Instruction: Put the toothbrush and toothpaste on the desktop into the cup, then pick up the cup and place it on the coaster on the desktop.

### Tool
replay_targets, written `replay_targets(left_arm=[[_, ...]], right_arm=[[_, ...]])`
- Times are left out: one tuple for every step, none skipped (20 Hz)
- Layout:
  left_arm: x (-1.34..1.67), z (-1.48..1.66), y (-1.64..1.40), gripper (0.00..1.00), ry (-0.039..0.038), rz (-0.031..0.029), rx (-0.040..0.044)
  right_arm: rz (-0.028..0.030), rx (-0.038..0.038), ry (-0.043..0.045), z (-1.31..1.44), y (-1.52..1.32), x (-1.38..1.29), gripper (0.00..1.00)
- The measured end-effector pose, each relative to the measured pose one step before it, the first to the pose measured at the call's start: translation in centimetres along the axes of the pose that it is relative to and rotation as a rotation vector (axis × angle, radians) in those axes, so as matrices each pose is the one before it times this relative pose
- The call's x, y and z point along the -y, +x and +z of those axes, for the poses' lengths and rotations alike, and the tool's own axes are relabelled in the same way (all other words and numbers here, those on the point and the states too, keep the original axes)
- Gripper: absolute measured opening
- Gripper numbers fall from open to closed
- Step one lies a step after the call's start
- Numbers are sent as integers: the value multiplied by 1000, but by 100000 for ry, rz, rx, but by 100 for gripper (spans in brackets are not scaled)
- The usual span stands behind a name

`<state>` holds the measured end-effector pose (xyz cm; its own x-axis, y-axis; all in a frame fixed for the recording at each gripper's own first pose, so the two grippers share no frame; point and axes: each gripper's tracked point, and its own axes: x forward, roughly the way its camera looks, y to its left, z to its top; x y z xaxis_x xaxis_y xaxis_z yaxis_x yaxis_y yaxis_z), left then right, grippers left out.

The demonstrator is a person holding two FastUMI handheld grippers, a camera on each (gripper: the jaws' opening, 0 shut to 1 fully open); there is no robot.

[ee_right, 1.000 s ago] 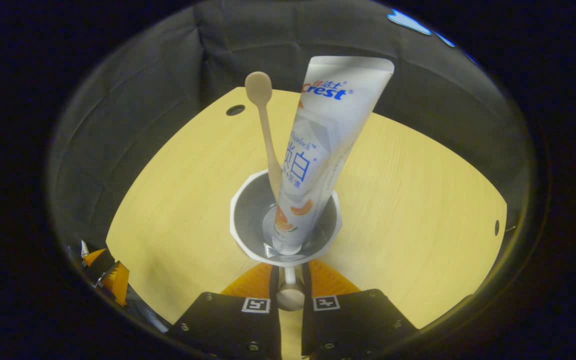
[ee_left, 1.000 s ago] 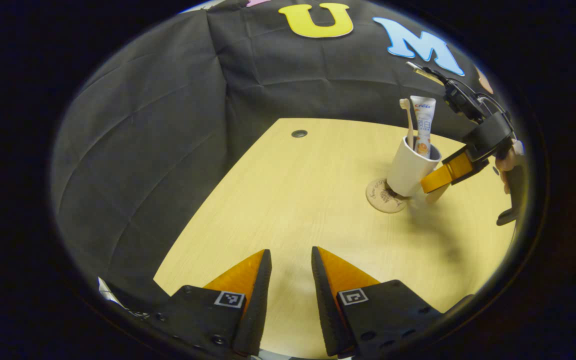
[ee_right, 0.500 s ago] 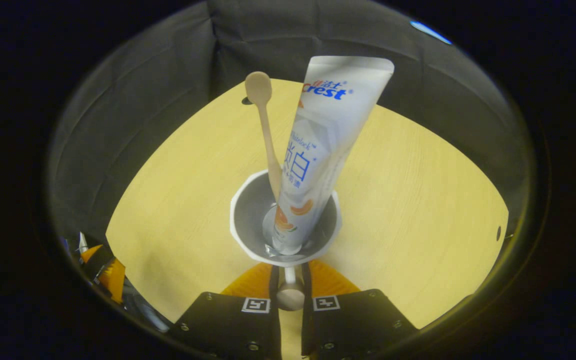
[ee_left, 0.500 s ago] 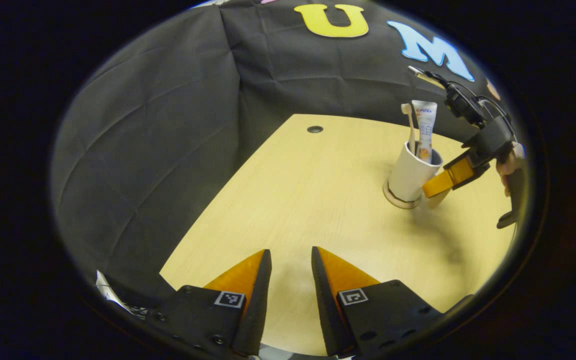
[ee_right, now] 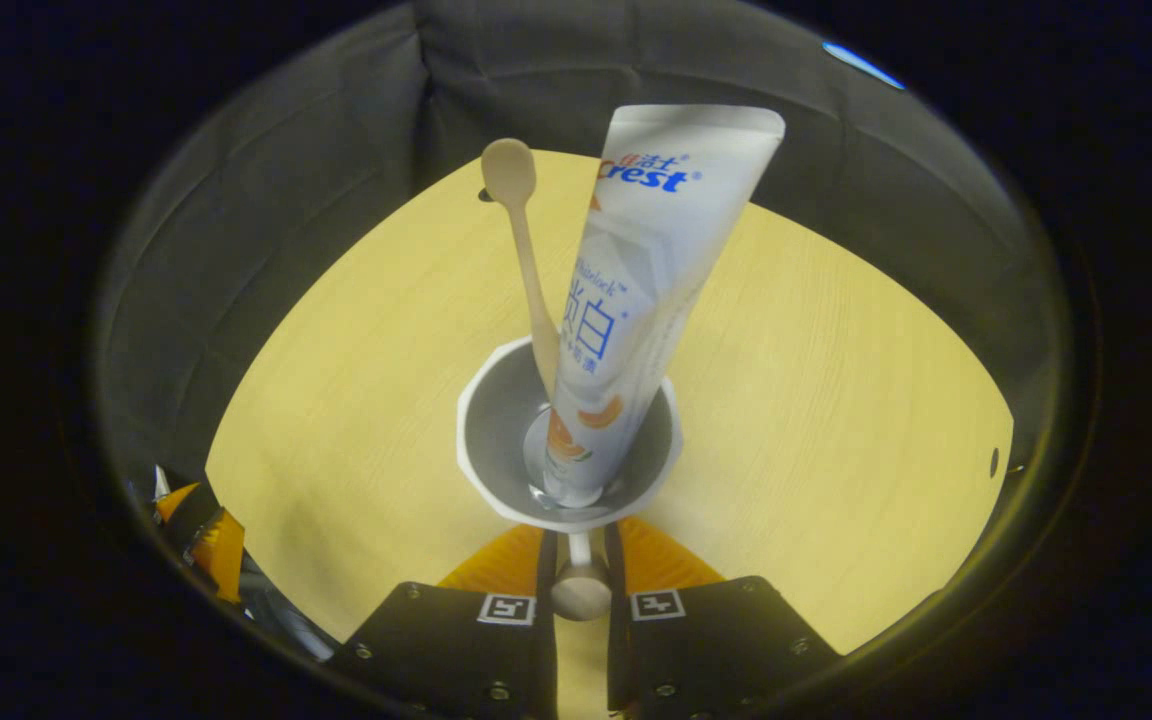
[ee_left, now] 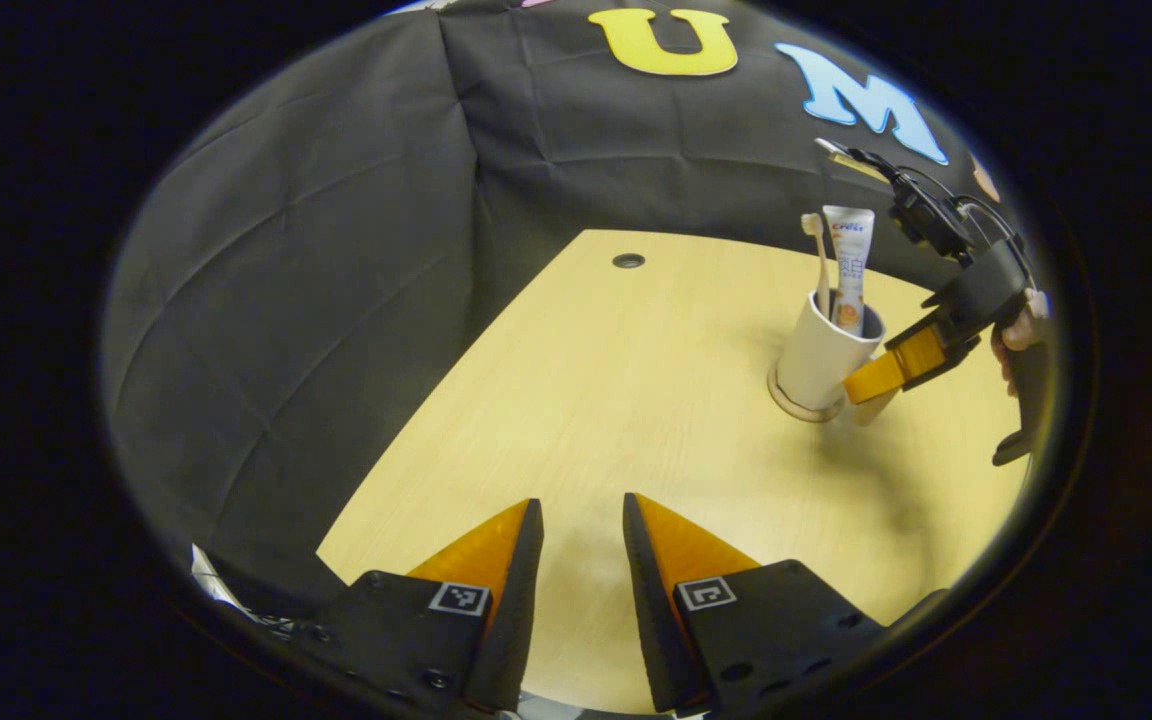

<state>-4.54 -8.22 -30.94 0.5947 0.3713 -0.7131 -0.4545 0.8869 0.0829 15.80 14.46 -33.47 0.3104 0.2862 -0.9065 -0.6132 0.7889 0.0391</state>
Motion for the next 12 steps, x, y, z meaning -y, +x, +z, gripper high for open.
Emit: replay_targets(left_arm=[[131,147,-77,49,495,-169,305],[60,159,-5,54,544,-73,367],[43,202,23,49,465,-91,414],[128,176,38,54,270,-99,422],[229,105,6,54,178,-134,348],[81,-11,186,54,304,-168,353],[253,-25,128,54,301,-61,53],[469,114,219,54,168,-156,83],[331,95,123,54,212,-118,10],[217,111,100,54,334,-138,254],[168,86,-31,54,338,-256,395],[100,193,-182,54,352,-319,394]], right_arm=[[-52,-9,138,-58,-98,3,21],[-13,-47,397,-4,-22,2,21],[178,-134,180,-65,55,-82,21],[487,518,261,60,42,-61,22],[109,305,99,-62,-87,2,23],[972,965,92,138,-122,-209,23],[863,407,138,46,-5,25,25],[153,145,199,108,-139,103,27],[246,264,401,165,-262,-72,27],[334,359,561,191,-216,-137,27],[351,672,536,158,-346,-116,27],[455,833,573,132,-336,26,27]])
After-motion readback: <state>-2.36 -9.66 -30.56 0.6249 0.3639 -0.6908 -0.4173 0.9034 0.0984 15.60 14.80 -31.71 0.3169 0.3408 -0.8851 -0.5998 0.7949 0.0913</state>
